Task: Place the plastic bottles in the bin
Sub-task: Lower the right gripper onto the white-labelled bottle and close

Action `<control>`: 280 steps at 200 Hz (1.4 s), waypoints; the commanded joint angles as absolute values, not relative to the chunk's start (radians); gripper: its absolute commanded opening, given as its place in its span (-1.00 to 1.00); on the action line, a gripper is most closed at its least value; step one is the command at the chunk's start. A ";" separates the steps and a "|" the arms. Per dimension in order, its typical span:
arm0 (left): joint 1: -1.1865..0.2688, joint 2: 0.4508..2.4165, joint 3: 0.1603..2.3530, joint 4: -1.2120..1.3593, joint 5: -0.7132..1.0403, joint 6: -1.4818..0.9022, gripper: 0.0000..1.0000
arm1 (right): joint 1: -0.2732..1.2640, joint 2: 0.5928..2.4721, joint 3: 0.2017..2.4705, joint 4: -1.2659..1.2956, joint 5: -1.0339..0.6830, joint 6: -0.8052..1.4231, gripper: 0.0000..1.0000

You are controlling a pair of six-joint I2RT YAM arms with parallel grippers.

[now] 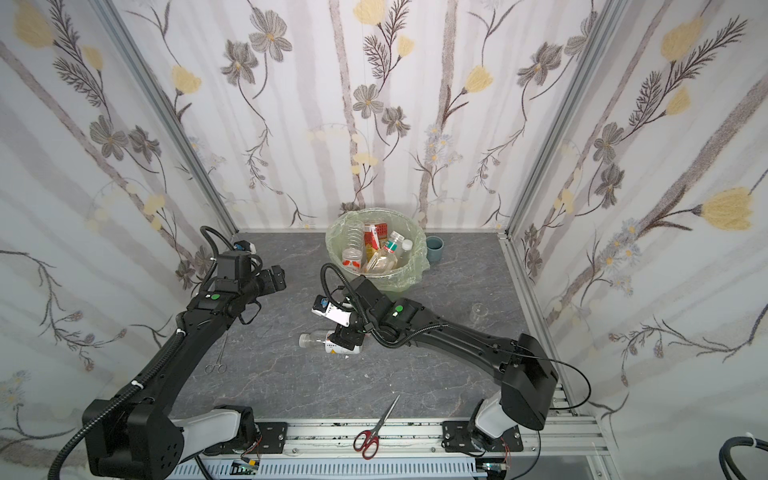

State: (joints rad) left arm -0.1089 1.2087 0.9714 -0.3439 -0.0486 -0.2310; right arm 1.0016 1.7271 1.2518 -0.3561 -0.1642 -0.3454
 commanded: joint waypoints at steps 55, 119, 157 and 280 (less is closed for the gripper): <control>-0.083 1.213 0.950 -0.322 -0.002 -0.212 0.93 | 1.007 1.966 1.330 -0.406 -0.221 -0.371 0.54; -0.082 1.213 0.942 -0.311 0.008 -0.214 0.93 | 1.006 2.066 1.372 -0.391 -0.141 -0.345 0.57; -0.081 1.209 0.937 -0.308 0.008 -0.212 0.93 | 1.006 2.114 1.391 -0.393 -0.079 -0.336 0.57; -0.074 1.208 0.923 -0.307 0.082 -0.161 0.94 | 1.019 2.174 1.391 -0.419 -0.081 -0.321 0.26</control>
